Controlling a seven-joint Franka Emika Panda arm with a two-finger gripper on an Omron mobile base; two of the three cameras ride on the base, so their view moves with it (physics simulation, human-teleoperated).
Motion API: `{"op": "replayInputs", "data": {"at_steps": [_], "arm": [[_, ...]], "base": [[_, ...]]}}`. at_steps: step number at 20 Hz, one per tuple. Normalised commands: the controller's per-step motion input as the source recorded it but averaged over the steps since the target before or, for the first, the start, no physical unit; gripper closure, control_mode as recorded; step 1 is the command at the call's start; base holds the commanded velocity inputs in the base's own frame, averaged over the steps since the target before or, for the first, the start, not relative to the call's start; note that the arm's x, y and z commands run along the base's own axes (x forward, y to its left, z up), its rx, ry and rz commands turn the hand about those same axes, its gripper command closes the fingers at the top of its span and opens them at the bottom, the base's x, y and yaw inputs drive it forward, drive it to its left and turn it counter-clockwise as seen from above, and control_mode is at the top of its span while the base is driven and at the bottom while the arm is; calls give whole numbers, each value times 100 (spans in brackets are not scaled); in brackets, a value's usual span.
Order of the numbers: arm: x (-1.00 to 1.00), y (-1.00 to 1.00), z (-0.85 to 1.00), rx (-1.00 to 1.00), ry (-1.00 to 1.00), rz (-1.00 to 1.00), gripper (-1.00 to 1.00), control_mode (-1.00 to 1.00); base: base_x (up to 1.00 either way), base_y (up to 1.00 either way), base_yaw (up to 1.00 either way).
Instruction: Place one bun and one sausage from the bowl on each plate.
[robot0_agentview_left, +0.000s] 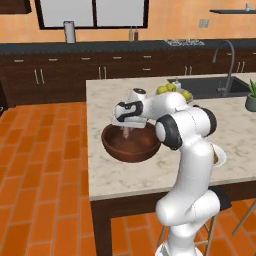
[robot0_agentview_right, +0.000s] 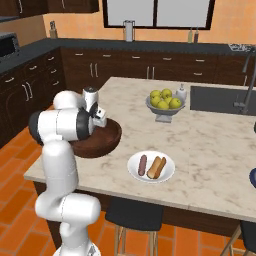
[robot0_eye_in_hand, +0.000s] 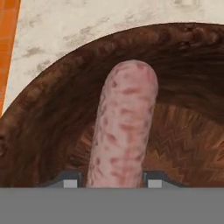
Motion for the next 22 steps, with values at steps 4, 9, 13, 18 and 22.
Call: {"op": "replayInputs", "data": {"at_steps": [4, 9, 13, 18, 22], "arm": [[-70, -56, 86, -5, 2, 6, 100, -100], [-69, -49, 53, -13, 12, 8, 100, -100], [-75, -50, 27, -10, 17, 3, 100, -100], [-64, -40, 25, 0, 13, -3, 100, -100], [-86, -27, 1, -6, 1, -6, 100, -100]], "base": [[0, 0, 0], [0, 0, 0], [0, 0, 0], [0, 0, 0], [0, 0, 0]]}}
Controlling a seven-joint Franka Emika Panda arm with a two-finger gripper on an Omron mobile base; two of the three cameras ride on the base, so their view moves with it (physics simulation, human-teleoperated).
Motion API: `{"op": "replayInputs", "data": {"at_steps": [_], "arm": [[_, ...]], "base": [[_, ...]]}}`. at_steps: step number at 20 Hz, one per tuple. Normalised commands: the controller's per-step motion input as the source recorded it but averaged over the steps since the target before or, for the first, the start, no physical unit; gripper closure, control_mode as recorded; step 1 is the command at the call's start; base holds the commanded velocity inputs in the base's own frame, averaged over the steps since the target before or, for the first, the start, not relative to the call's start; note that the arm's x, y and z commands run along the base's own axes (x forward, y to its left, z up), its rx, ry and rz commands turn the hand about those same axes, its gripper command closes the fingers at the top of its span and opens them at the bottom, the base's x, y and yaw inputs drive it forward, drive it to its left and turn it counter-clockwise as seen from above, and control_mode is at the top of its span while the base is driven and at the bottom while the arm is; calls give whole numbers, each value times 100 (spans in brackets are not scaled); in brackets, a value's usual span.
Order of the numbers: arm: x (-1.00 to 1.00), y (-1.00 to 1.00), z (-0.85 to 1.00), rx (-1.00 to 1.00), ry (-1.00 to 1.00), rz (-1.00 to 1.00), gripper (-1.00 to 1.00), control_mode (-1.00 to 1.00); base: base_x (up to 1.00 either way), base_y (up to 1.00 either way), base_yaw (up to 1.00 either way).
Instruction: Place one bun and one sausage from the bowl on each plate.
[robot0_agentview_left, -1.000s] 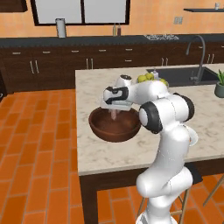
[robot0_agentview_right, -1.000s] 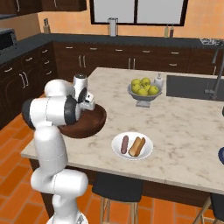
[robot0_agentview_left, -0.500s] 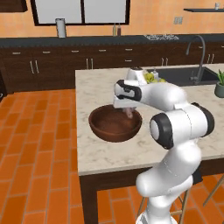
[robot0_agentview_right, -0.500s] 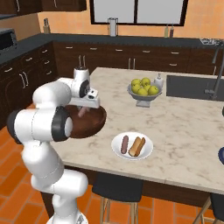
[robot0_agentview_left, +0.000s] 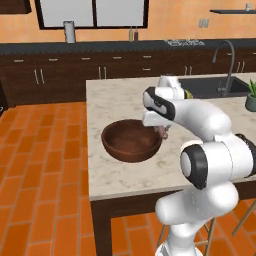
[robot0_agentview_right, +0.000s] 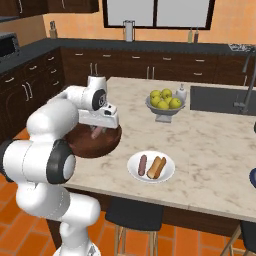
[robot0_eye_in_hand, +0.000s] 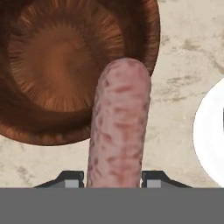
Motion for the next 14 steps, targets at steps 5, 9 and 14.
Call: {"op": "replayInputs", "data": {"at_steps": [5, 9, 14], "arm": [[-70, -14, 1, -7, 3, -8, 100, -100], [-39, -36, 19, 0, 4, -9, 100, -100], [-13, -12, 4, 0, 0, -3, 100, -100]], "base": [[0, 0, 0], [0, 0, 0], [0, 0, 0]]}}
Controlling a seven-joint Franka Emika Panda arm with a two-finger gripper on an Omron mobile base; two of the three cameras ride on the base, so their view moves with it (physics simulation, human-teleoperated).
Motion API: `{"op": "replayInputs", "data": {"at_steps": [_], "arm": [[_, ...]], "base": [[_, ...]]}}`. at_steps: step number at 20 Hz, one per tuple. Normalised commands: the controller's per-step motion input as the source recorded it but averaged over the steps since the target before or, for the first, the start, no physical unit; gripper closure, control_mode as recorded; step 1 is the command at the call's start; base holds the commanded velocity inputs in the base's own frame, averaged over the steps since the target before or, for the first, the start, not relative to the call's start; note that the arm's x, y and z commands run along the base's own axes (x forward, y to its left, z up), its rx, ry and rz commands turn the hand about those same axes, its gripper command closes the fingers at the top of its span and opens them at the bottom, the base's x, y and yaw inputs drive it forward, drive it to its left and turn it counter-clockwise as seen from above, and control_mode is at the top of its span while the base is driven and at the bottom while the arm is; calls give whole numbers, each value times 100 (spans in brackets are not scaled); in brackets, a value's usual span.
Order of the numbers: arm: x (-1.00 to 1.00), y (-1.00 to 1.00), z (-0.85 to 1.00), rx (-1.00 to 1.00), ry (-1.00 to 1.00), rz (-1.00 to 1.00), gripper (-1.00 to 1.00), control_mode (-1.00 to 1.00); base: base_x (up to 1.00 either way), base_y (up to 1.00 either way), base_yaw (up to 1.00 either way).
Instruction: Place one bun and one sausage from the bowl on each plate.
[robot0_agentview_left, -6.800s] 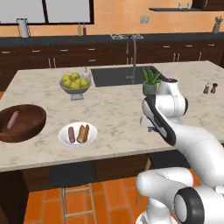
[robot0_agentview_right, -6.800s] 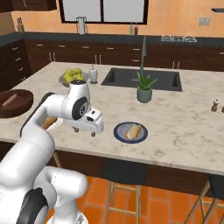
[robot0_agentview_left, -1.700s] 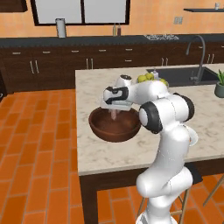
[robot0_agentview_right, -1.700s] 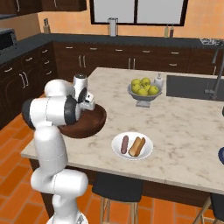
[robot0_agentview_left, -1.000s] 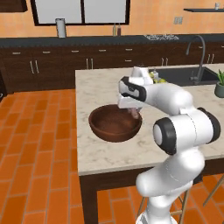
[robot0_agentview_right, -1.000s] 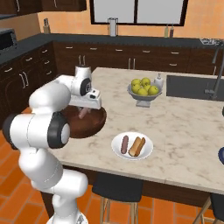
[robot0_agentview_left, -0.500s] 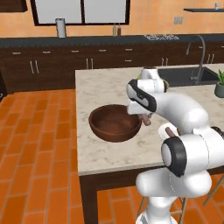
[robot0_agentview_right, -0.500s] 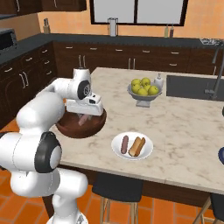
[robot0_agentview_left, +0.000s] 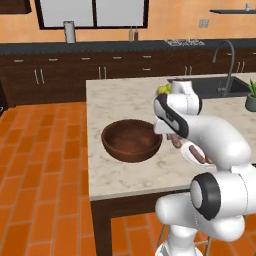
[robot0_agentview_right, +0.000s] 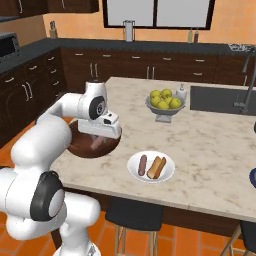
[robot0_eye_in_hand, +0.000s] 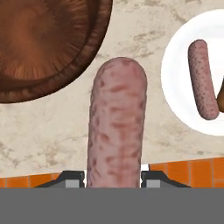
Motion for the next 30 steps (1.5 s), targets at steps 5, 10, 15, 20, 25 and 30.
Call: {"op": "replayInputs", "data": {"at_steps": [5, 10, 15, 20, 25, 30], "arm": [[-14, 0, 0, 0, 0, 0, 100, 100], [0, 0, 0, 0, 0, 0, 100, 100], [0, 0, 0, 0, 0, 0, 100, 100], [0, 0, 0, 0, 0, 0, 100, 100], [0, 0, 0, 0, 0, 0, 100, 100], [0, 0, 0, 0, 0, 0, 100, 100]], "base": [[-26, -9, 0], [-40, -93, -3], [0, -100, -7], [4, -100, -6], [34, -84, 0], [29, -52, 0]]}}
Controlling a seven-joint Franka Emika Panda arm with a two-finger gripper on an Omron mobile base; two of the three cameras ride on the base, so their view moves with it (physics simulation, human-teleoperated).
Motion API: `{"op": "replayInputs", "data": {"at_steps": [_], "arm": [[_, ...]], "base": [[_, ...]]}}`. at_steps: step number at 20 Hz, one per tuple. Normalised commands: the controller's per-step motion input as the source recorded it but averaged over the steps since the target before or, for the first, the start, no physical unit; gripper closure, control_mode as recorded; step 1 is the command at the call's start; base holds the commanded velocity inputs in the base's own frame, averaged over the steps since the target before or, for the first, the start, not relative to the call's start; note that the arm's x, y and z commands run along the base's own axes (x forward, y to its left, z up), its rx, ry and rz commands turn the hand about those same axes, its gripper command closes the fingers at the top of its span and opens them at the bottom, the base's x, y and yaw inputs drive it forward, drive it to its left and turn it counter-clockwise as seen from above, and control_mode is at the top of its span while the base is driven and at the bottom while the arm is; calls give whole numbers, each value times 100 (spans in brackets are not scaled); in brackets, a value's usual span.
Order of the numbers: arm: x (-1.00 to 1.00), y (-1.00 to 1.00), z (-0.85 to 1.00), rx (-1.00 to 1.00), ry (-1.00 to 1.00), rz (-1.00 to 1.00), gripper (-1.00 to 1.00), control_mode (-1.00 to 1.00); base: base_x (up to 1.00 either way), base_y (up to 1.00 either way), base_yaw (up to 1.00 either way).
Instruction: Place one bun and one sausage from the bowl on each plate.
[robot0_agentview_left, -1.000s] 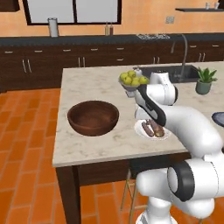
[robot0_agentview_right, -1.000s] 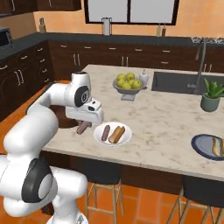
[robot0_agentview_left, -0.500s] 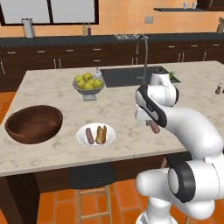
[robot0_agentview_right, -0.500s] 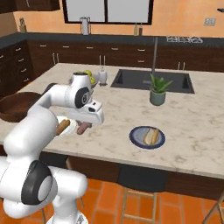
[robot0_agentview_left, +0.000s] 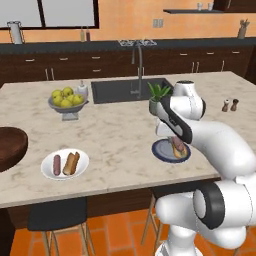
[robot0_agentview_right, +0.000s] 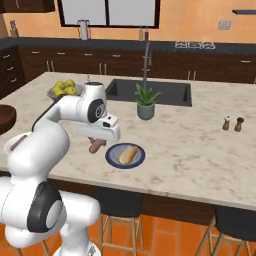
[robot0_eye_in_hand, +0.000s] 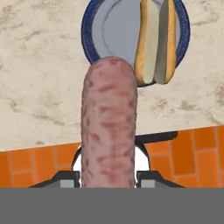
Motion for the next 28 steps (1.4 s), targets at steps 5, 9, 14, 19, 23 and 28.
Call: {"op": "replayInputs", "data": {"at_steps": [5, 9, 14, 19, 23, 28], "arm": [[0, 0, 0, 0, 0, 0, 100, 100], [0, 0, 0, 0, 0, 0, 100, 100], [0, 0, 0, 0, 0, 0, 100, 100], [98, 0, -10, 0, 0, 1, 100, -100], [100, 0, -36, 0, 0, 0, 100, -100], [68, 0, -77, 0, 4, 0, 100, -100]], "base": [[18, -9, -6], [43, -5, -3], [73, -7, 3], [0, 0, 0], [0, 0, 0], [0, 0, 0]]}}
